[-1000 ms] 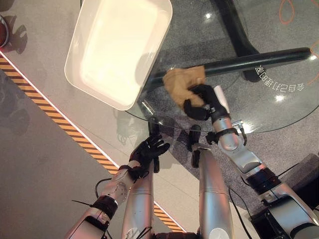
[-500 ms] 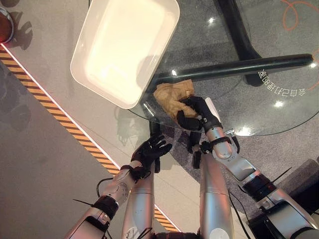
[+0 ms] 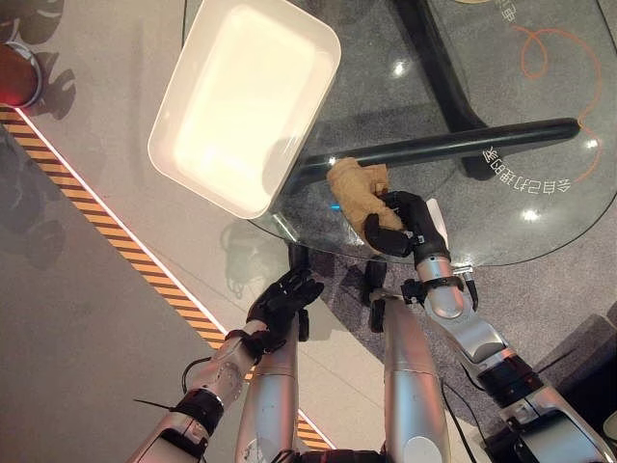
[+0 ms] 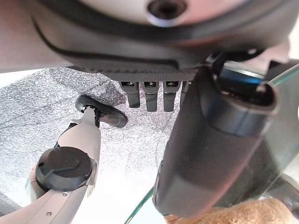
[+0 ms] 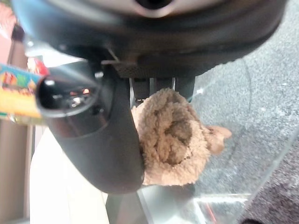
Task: Wipe the table with a cloth and put it in the basket.
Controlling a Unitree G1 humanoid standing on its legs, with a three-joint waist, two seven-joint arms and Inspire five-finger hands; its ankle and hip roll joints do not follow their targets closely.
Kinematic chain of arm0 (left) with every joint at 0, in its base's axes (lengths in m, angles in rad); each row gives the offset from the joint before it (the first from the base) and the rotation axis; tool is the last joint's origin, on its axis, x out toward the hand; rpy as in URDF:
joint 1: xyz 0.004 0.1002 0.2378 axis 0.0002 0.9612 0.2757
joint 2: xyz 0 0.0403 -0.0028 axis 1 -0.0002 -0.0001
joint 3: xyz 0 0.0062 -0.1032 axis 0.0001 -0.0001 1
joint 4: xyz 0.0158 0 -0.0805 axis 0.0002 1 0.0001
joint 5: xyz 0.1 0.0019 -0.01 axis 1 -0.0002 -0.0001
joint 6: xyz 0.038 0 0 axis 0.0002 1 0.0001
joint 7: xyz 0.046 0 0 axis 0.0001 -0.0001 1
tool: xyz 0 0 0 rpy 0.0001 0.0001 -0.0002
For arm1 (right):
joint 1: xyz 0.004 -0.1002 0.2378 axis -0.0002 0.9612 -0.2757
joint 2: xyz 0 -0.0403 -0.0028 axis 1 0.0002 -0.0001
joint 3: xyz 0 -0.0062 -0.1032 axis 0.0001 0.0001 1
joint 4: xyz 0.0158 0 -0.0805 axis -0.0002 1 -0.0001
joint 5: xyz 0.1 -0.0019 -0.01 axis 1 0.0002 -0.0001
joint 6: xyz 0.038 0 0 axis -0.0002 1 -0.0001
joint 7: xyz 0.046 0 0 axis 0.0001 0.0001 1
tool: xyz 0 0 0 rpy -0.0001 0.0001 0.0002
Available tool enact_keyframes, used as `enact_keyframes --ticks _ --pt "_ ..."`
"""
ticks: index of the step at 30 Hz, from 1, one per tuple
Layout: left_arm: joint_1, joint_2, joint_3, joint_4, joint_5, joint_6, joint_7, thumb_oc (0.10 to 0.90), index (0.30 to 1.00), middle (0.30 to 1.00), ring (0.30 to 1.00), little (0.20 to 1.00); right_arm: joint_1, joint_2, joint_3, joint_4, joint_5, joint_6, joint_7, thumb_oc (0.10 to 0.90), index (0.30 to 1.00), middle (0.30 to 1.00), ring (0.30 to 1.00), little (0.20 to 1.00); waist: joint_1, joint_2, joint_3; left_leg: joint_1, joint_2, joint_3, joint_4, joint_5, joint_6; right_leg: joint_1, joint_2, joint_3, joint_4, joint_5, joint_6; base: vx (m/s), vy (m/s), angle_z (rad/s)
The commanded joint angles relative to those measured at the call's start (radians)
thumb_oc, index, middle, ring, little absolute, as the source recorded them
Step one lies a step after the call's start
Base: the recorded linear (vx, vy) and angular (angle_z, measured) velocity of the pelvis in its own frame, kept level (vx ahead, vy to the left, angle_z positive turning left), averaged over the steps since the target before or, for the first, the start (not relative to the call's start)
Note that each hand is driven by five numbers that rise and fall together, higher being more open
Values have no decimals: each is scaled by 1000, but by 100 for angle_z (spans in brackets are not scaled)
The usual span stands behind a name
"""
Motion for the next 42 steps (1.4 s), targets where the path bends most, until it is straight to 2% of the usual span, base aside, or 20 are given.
enact_keyframes --ticks 1,10,14,16,21,22,25,30,37,42 --pt "196 -7 5 -26 12 53 -77 800 900 900 900 900 5 -5 -54 -213 17 -136 -1 100 300 300 300 200 13 -17 -18 78 -80 51 135 -145 74 105 83 58 -271 183 21 0 0 0" --pt "270 24 46 -92 6 61 -157 800 900 900 900 900 67 -25 -111 -236 44 -138 33 100 300 300 300 200 25 -20 -18 254 -75 48 79 -152 68 288 71 50 -329 166 24 -7 -12 -1" --pt "294 41 50 -183 -39 97 -176 800 900 900 900 900 97 -32 -128 -256 64 -145 40 100 300 300 300 200 29 -21 -18 320 -74 47 58 -154 68 356 68 49 -345 159 26 0 0 0" --pt "306 46 53 -231 -86 138 -196 800 900 900 900 900 115 -32 -136 -269 72 -152 47 100 300 300 300 200 29 -23 -18 354 -73 46 44 -154 68 389 67 49 -357 157 28 0 0 0" --pt "324 63 49 -284 -101 159 -235 800 900 900 900 900 145 -34 -146 -289 77 -177 55 100 300 300 300 200 30 -26 -23 396 -73 45 24 -151 68 434 66 49 -379 160 30 0 0 0" --pt "341 68 62 -323 -138 180 -267 800 900 900 900 900 164 -43 -156 -318 101 -181 63 100 300 300 300 200 29 -29 -33 411 -69 49 18 -153 69 454 68 49 -389 156 28 0 0 0" --pt "354 78 72 -394 -188 193 -291 800 900 900 900 900 192 -52 -167 -358 154 -202 89 100 300 300 300 200 29 -32 -41 419 -66 50 18 -156 70 469 70 49 -396 153 26 34 -6 -2" --pt "346 95 63 -504 -220 156 -346 800 900 900 900 900 218 -54 -159 -432 286 -263 206 100 300 300 300 200 28 -40 -41 418 -65 54 23 -159 77 473 74 54 -400 153 23 0 0 0" --pt "274 117 35 -629 -284 126 -328 800 900 900 900 900 208 -58 -145 -472 380 -349 266 100 300 300 300 200 19 -53 -29 397 -63 70 43 -158 82 457 83 64 -394 159 19 0 0 0" --pt "246 113 53 -660 -353 135 -306 800 900 900 900 900 200 -59 -169 -506 462 -376 331 100 300 300 300 200 13 -64 -23 378 -58 79 59 -157 82 448 87 68 -391 163 17 0 0 0"
